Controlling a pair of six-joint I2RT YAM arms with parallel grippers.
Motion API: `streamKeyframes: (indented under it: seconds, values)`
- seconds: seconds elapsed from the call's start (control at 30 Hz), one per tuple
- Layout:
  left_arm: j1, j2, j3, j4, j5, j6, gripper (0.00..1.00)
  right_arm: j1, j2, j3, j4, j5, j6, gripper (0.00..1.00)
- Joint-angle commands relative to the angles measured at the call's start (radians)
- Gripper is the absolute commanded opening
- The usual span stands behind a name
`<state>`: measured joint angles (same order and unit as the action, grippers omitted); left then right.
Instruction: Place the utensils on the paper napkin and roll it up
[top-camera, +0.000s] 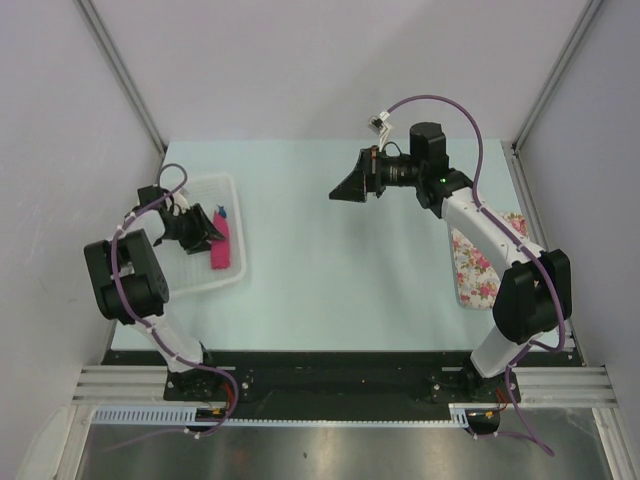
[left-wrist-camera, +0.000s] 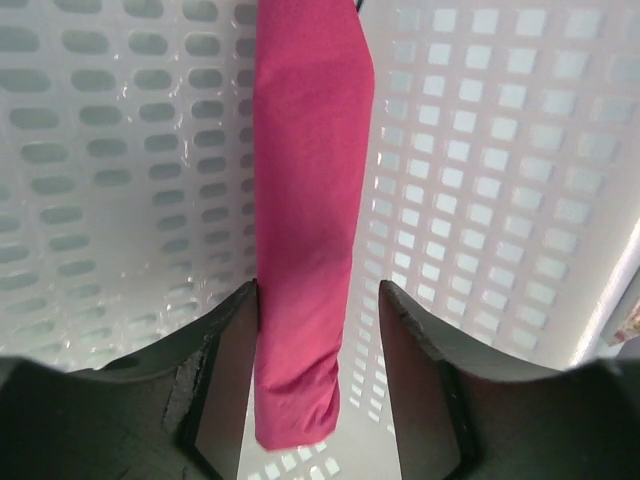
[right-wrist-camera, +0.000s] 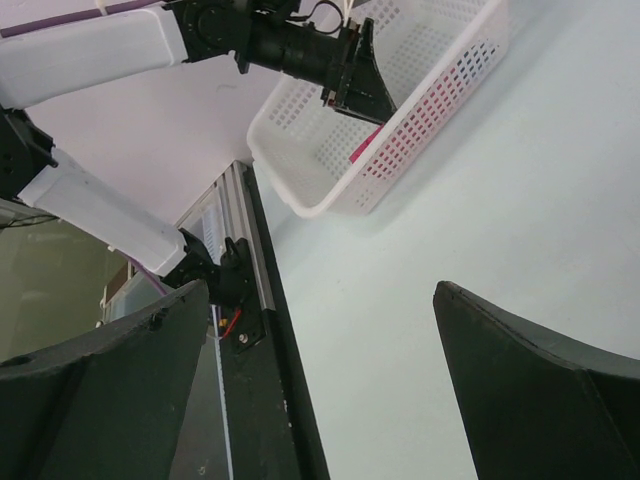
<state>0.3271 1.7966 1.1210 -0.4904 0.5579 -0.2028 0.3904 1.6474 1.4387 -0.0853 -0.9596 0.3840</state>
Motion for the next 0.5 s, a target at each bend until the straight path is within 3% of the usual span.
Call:
streamKeyframes:
  seconds: [0.0,0.23,0.3,0.4,0.47]
  values:
    - [0.003,-0.123,0.028,-0.06,-0.035,0.063,0.55,-0.002,-0.026,0.043,0.016,-0.025,-0.005,1.0]
    - [0.003,-0.192,0.02,-0.096,-0.018,0.126,0.55,-0.004,-0.031,0.04,0.013,-0.03,-0.007,1.0]
    - [-0.012,-0.222,0.026,-0.086,0.069,0.137,0.57,-0.004,-0.034,0.043,-0.001,-0.027,-0.022,1.0]
    - [-0.084,-0.264,0.097,-0.093,0.082,0.175,0.65,-0.012,-0.043,0.043,-0.03,-0.021,-0.043,1.0]
    - [-0.129,-0.302,0.166,-0.083,0.074,0.178,0.78,-0.027,-0.046,0.04,-0.05,-0.013,-0.053,1.0]
